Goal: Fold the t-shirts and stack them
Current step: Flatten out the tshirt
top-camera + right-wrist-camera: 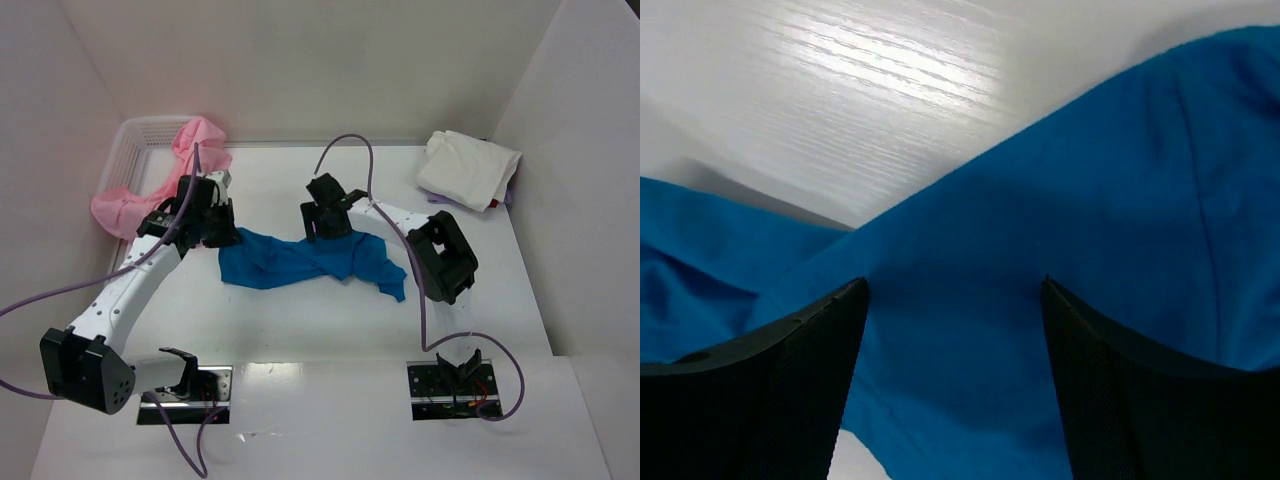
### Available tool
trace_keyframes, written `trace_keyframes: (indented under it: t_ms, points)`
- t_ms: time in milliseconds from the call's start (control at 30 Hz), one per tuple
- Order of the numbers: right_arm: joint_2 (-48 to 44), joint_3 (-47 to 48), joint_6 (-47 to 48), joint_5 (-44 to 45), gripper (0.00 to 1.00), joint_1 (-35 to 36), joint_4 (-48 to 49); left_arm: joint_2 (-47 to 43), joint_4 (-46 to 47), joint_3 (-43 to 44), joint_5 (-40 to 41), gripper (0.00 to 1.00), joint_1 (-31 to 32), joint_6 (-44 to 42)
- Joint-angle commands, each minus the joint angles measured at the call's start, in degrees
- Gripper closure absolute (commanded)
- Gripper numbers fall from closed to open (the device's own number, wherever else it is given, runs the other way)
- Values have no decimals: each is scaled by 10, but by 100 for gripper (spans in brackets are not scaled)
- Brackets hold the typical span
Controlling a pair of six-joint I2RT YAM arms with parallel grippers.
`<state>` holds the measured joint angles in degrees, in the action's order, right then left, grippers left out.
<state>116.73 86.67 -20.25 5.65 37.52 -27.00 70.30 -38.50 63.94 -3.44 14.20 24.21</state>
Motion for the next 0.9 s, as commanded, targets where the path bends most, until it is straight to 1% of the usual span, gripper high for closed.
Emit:
trace_keyframes:
  t_ms: [0,167,300,333,433,633,667,733,867]
  points:
    - [2,27,-3,26,25,5,-14,0,17,-3,-3,98,-7,-1]
    - [-4,32,-9,6,25,5,4,5,17,-8,-3,98,-7,-1]
    - [-4,59,-15,-6,24,11,4,5,17,-14,-3,98,-7,-1]
    - [2,59,-15,-12,22,18,4,5,17,-14,-3,98,-7,-1]
    - [24,82,-15,-20,22,35,4,5,17,-14,-3,98,-7,-1]
    - [36,87,-15,-20,22,55,4,5,12,-14,-3,98,-12,-7]
    - [41,87,-15,-20,25,55,-2,5,11,-14,-3,98,-17,-7]
    - [46,87,-15,-15,26,61,-2,5,11,-14,-3,98,-17,-7]
    - [46,81,-15,1,33,61,-2,5,11,-14,-3,98,-17,-7]
